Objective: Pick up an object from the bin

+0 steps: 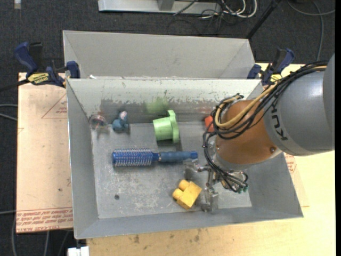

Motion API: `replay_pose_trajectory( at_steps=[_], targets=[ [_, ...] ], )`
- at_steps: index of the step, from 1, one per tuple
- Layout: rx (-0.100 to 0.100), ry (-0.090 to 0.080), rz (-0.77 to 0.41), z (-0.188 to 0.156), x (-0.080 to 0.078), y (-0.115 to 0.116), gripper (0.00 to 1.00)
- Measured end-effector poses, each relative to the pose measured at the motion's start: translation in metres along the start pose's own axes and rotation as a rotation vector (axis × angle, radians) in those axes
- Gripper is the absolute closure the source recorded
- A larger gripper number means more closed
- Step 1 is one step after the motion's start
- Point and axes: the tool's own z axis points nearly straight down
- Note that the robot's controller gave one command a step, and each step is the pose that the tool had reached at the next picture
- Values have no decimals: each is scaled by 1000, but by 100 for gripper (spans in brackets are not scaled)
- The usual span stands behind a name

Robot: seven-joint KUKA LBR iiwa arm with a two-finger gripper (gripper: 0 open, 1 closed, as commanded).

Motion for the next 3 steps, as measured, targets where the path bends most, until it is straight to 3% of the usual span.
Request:
replay_pose_trajectory(
  at_steps=[1, 2, 3],
  targets=[
    [1, -6, -452, -5, -17, 48, 0],
    [1, -4, -449, -5, -16, 46, 100],
    [8, -14, -428, -122, -44, 25, 100]
  ],
)
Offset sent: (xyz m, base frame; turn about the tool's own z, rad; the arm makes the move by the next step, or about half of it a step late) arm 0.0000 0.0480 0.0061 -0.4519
